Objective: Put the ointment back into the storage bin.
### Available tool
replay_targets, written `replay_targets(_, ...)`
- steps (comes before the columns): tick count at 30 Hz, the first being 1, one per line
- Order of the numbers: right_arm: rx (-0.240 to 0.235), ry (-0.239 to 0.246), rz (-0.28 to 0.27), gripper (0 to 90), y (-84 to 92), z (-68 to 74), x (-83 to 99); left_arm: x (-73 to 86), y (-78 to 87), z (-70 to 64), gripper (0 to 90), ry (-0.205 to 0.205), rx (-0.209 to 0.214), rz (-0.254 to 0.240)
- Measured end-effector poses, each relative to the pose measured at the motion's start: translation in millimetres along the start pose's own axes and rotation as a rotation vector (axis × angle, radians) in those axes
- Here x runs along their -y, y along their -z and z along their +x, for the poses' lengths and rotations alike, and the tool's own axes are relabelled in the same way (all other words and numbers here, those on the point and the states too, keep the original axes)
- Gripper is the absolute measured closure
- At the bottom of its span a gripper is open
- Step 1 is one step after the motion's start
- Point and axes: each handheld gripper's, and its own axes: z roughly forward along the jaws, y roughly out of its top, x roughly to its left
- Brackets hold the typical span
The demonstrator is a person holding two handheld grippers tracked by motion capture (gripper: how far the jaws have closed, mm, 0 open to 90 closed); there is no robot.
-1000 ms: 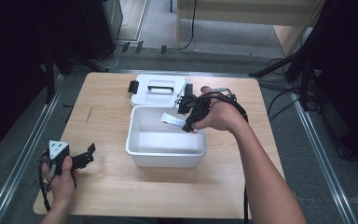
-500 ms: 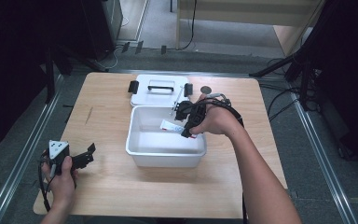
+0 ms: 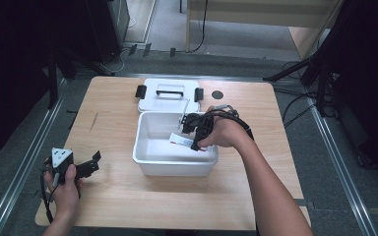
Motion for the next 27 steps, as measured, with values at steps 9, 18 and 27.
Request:
replay_targets(9, -0.028, -0.014, 0.014, 72.0, -6.5, 0.7, -1.4, 0.0, 0.0, 0.2, 0.2, -0.001, 0.001, 0.001)
replay_targets(18, -0.006, -0.002, 0.058, 71.8, -9.5, 5.8, -4.0, -0.1, -0.1, 0.1, 0.3, 0.000, 0.000, 0.001)
replay_targets(27, 0.014, -0.078, 0.033, 72.0, -8.4, 0.4, -2.8, -0.2, -0.1, 0.5, 0.3, 0.004, 0.001, 0.003)
